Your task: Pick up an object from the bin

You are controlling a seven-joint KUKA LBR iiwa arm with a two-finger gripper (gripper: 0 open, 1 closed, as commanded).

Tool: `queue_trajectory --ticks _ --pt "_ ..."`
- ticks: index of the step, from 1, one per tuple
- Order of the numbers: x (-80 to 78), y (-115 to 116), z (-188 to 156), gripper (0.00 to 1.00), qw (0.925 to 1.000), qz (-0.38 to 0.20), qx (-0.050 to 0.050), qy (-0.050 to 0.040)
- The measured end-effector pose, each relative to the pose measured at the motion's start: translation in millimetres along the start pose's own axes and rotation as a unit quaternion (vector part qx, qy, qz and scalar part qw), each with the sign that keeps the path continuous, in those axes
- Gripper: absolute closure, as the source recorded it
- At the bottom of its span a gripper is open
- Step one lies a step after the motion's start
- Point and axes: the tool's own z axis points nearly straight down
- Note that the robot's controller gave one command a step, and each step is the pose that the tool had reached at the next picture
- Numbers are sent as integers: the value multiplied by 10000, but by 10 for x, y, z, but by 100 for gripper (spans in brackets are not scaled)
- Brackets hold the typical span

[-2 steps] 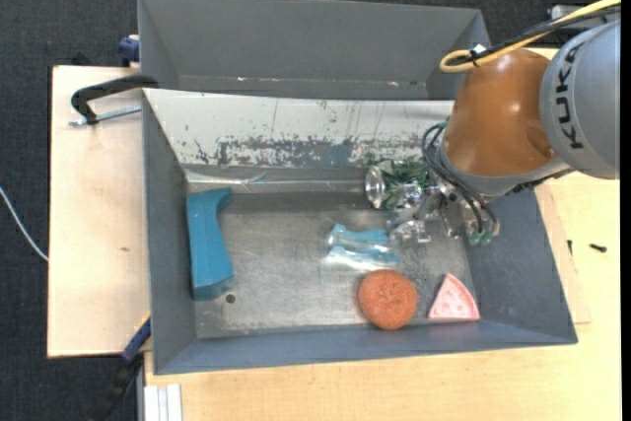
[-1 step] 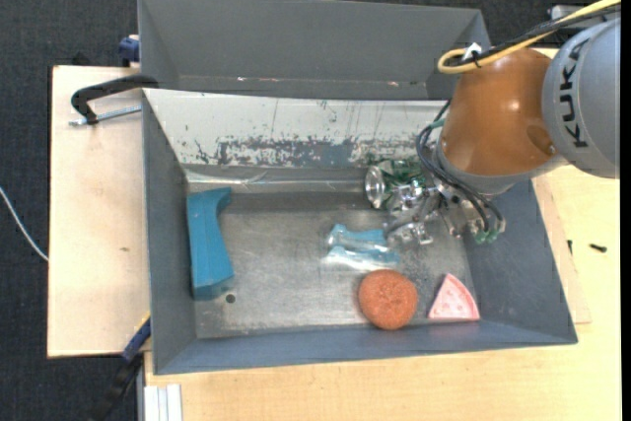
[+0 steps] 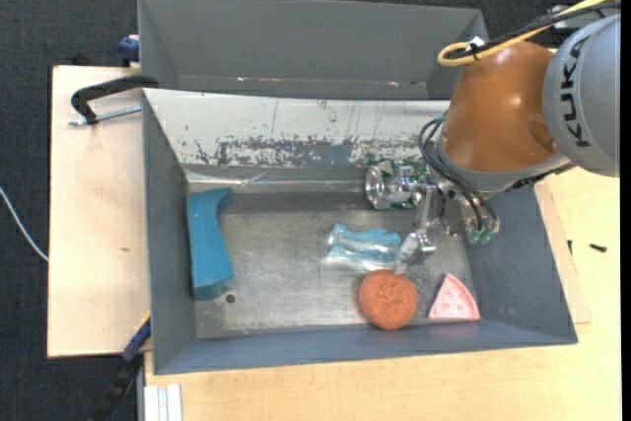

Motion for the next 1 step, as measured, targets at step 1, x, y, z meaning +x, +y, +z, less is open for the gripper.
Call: queue_trajectory --ticks 1 --pt "20 -37 53 0 9892 1465 -1 8"
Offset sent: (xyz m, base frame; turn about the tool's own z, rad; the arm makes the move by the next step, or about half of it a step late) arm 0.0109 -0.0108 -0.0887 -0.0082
